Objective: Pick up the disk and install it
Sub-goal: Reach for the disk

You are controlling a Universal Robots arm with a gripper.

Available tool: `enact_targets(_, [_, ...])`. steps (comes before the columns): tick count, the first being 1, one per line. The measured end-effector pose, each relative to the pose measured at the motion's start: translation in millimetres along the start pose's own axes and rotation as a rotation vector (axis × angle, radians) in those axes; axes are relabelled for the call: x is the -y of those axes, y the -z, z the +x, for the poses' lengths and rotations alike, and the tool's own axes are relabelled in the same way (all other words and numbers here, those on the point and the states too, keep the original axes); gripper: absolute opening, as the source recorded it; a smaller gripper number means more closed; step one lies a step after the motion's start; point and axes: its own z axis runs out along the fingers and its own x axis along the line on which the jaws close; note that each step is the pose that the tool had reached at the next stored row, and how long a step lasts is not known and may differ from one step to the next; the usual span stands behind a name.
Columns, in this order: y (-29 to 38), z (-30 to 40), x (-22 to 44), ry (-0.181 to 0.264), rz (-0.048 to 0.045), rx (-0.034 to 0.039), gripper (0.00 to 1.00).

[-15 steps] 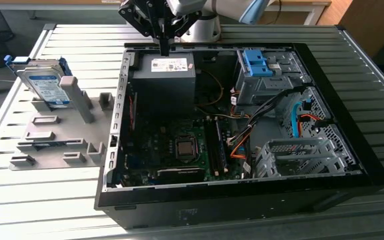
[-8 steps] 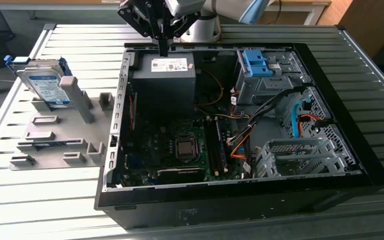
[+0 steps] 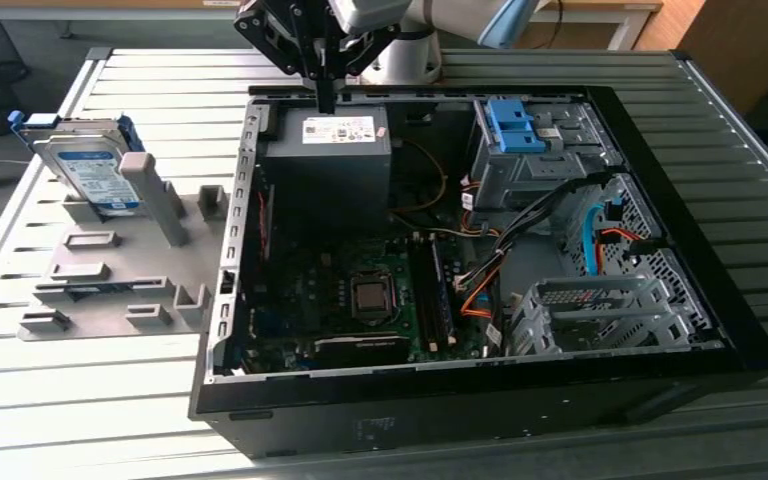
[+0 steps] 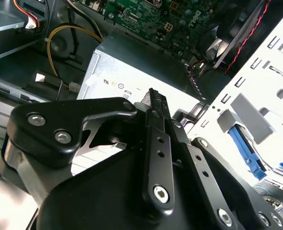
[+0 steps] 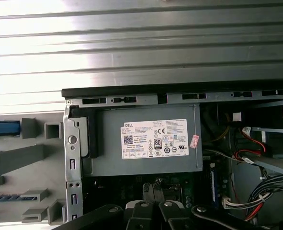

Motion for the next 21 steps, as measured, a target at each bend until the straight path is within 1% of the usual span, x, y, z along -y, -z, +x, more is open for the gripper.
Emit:
enact_targets(11, [0.0,1.8,0.1,0.000,0.0000,0.0000,0.11])
enact_targets(21, [0.0,5.2,0.4,0.000,0.0000,0.0000,0.11])
